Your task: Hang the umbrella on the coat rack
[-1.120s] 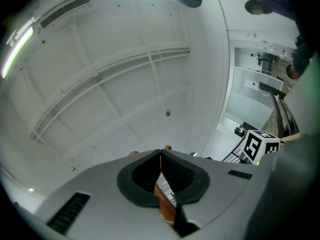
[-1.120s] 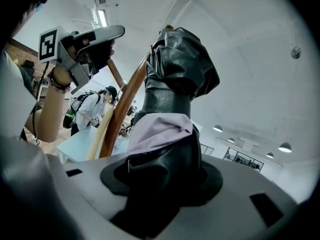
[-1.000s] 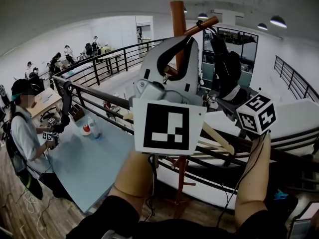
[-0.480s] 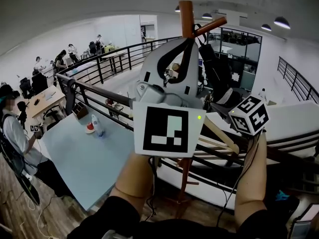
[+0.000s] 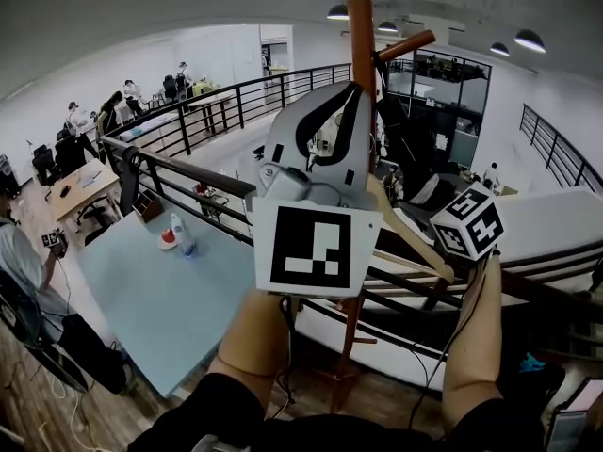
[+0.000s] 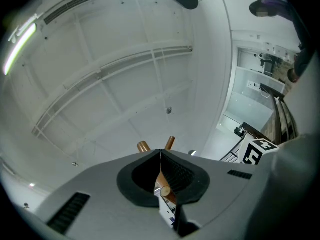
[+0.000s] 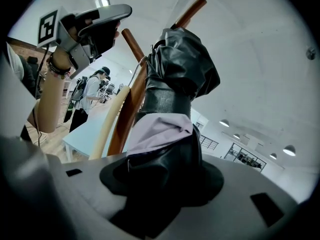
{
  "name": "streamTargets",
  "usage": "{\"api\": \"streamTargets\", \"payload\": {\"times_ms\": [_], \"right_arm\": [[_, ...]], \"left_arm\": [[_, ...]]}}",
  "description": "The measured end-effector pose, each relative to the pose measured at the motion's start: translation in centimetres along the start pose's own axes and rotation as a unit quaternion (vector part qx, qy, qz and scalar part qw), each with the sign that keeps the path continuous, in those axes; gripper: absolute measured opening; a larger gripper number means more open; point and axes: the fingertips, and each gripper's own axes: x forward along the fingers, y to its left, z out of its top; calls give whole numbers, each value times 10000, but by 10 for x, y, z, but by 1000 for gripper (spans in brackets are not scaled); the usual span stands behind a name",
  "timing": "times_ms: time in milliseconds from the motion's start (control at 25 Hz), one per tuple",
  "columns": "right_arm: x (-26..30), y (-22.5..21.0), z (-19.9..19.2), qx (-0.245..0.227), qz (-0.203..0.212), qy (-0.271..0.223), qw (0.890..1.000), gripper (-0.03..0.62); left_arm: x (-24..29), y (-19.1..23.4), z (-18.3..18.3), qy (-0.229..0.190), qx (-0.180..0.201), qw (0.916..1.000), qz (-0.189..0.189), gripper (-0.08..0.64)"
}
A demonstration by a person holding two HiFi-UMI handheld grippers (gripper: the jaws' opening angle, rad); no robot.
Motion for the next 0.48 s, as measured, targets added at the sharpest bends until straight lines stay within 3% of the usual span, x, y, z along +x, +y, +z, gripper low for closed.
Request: {"api": "streamTargets", "payload": {"times_ms": [240,480], "right_arm": [[5,12,6,118,168,-101,9997,239],[5,11,5,101,-53,-117,9999,259]], "left_arm": [[-6,6,-19,81,0,9999,-149,15],[-12,7,-27,84,-43,9997,-239,15]]}}
